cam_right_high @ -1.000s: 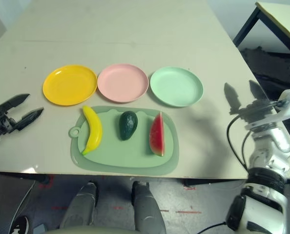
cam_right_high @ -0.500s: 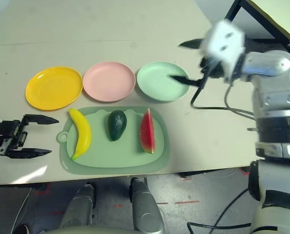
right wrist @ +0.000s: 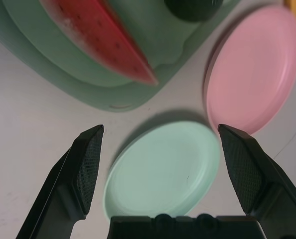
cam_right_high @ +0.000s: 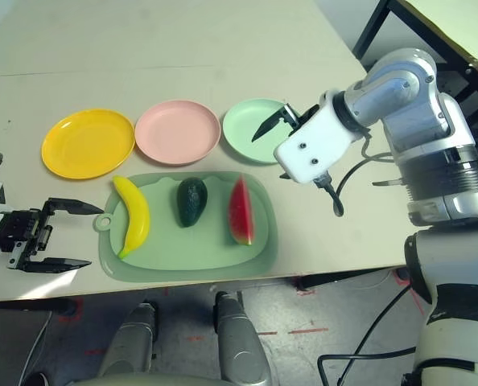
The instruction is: Place the fruits into color-matched plates.
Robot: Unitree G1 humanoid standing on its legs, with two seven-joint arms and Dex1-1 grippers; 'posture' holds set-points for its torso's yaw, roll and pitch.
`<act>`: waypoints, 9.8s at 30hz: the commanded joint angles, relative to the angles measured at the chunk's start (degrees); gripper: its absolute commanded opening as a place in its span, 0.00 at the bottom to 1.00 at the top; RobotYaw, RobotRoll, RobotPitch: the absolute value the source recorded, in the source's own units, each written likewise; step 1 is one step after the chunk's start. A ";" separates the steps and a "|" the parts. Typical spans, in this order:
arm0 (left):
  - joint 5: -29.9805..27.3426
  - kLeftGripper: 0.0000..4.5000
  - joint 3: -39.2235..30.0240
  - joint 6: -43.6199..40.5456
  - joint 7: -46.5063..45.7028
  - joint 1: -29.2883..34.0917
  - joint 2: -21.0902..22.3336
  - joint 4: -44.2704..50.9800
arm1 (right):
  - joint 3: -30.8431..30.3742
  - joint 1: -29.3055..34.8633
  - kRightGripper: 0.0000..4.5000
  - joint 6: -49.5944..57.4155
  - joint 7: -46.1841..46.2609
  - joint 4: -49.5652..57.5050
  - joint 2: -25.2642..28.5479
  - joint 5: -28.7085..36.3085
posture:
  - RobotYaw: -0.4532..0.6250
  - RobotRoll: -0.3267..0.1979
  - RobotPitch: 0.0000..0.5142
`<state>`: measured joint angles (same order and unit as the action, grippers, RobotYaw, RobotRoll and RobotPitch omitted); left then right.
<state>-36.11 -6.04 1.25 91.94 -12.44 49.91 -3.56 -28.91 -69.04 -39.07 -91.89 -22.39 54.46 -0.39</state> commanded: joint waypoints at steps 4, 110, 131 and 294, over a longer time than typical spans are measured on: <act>1.95 0.99 2.08 3.05 0.56 -0.08 0.83 -2.34 | -5.85 0.68 1.00 -0.39 -0.61 4.23 -0.70 4.45 | 0.31 0.62 0.42; 7.61 1.00 3.29 7.72 0.56 -1.96 1.10 -4.62 | -9.36 11.91 0.38 38.85 -0.61 19.26 -6.33 -3.70 | 0.35 0.62 0.42; 7.58 1.00 3.45 8.56 0.56 -1.62 1.95 -4.87 | -7.95 14.66 0.99 38.10 -0.49 14.84 -8.76 -8.07 | 0.35 0.62 0.41; 6.51 1.00 -4.10 0.51 -8.61 -4.86 -0.10 -3.18 | -10.04 -2.90 1.00 -11.08 8.67 -18.53 -31.15 -20.16 | 0.43 0.62 0.47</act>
<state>-29.75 -9.39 1.59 83.18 -18.29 49.38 -7.62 -37.67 -72.80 -49.92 -82.57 -41.90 23.29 -20.73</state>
